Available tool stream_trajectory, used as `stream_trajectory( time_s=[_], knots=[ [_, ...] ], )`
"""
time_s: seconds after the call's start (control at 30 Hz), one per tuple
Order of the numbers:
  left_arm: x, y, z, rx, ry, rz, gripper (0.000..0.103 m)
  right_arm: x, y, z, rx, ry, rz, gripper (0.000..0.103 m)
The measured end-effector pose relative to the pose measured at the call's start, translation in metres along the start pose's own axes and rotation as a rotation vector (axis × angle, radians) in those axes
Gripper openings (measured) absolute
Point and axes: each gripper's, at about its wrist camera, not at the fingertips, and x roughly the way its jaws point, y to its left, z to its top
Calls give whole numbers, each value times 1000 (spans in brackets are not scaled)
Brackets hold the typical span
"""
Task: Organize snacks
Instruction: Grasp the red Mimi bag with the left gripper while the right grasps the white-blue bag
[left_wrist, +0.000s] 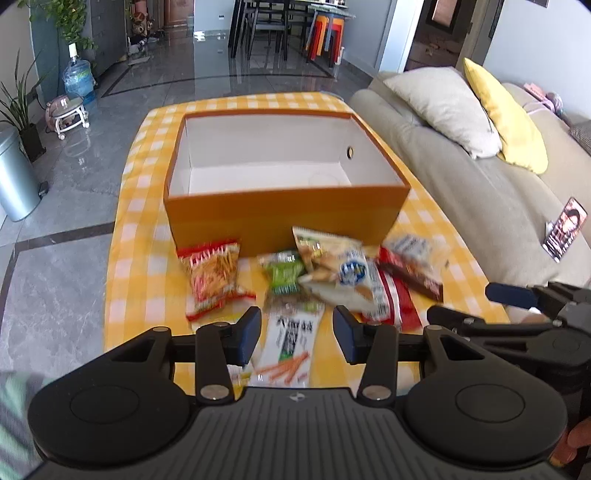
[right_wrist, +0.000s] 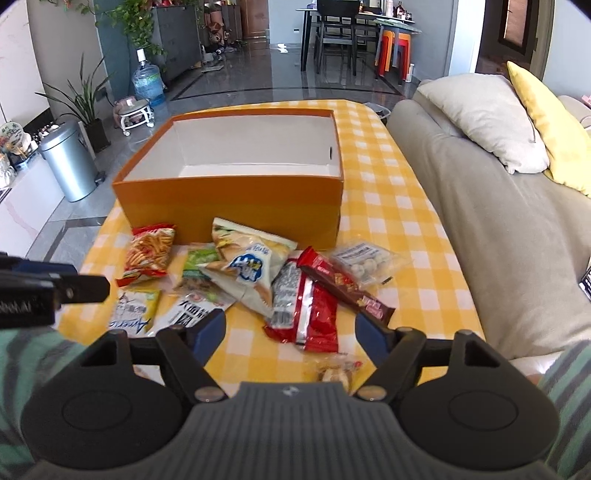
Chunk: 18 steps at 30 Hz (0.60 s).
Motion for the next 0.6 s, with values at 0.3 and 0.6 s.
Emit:
stream_trajectory(
  time_s=[0.3, 0.6],
  knots=[
    [34, 26, 31, -90, -30, 115, 66, 32, 7, 29, 31, -26, 84, 75],
    [75, 39, 33, -167, -4, 193, 66, 75, 25, 49, 48, -34, 103, 71]
  ],
)
